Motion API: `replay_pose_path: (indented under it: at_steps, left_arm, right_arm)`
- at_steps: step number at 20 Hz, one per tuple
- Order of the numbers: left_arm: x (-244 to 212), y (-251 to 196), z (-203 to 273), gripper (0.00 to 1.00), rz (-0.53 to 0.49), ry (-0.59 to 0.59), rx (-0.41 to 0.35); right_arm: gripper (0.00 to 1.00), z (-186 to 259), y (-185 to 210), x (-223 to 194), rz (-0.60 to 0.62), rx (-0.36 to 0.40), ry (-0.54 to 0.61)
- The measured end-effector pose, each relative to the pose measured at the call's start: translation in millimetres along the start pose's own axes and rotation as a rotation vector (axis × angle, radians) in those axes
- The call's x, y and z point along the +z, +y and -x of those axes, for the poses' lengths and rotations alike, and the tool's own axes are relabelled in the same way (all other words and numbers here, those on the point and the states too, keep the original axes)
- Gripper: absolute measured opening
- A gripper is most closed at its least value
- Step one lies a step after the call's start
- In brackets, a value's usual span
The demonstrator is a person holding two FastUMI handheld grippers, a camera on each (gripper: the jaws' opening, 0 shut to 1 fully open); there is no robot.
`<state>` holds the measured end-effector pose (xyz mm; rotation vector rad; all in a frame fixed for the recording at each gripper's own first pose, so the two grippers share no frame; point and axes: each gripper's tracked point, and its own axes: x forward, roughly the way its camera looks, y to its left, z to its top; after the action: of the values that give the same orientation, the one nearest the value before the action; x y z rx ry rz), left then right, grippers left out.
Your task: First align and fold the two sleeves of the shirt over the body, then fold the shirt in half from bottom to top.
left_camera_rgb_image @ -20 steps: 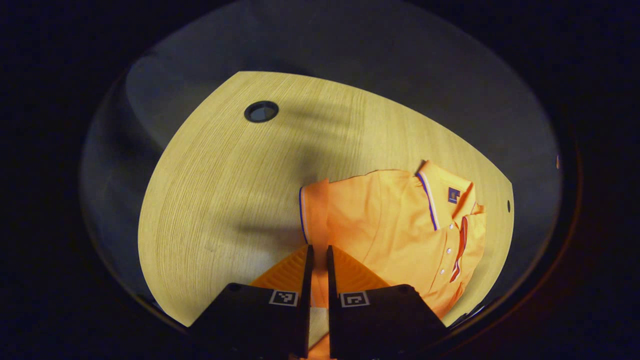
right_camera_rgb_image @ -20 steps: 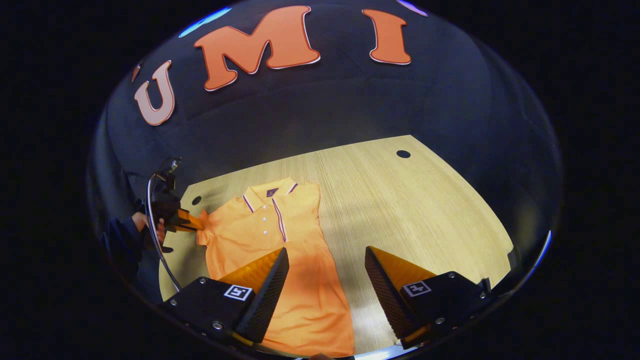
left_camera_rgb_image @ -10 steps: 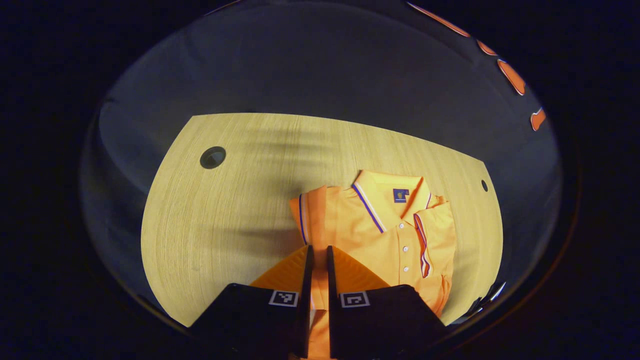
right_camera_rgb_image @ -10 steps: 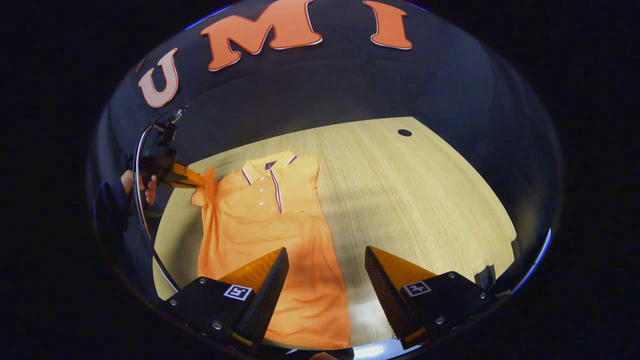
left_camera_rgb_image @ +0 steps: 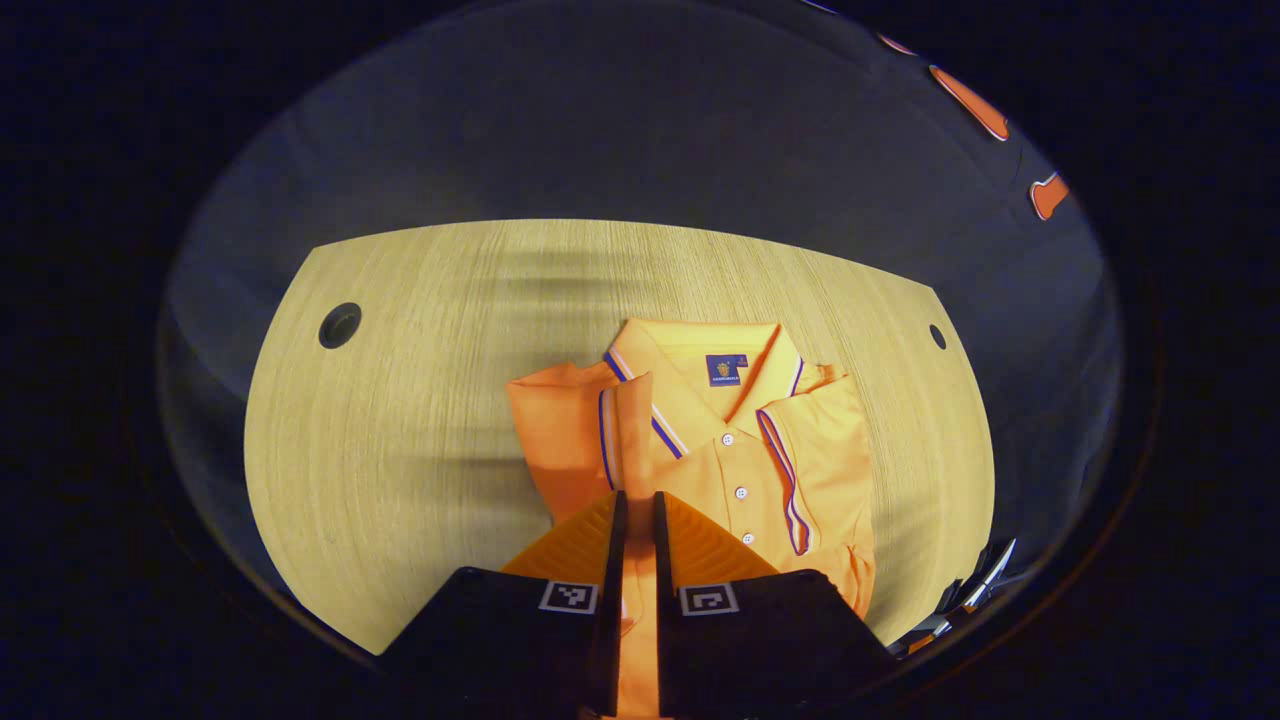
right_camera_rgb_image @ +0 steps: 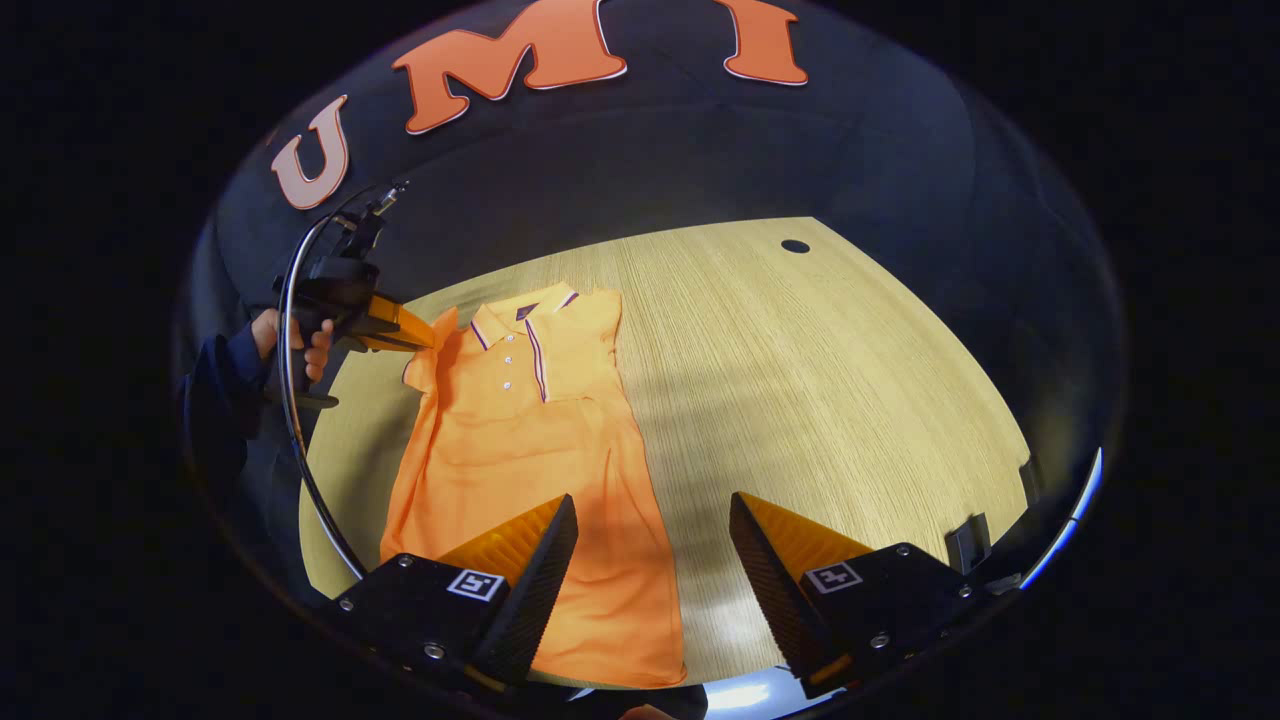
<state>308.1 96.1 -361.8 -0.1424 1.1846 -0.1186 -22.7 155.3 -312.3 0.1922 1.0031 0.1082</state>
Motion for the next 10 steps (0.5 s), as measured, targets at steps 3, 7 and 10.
replay_pose_path:
  at_steps: [3,7,10]
  left_arm:
    - [-5,-9,-11,0.16,0.019,0.019,-0.014]
    - [-18,-25,-17,0.35,0.040,0.045,-0.057]
    - [-29,-27,-14,0.65,0.007,0.060,-0.066]
  right_arm:
    - [0.94,0,-6,-8,-0.009,-0.004,0.015]
    - [0.94,0,-11,-19,-0.016,-0.016,0.034]
    - [0.94,-3,-12,-28,-0.035,-0.030,0.050]
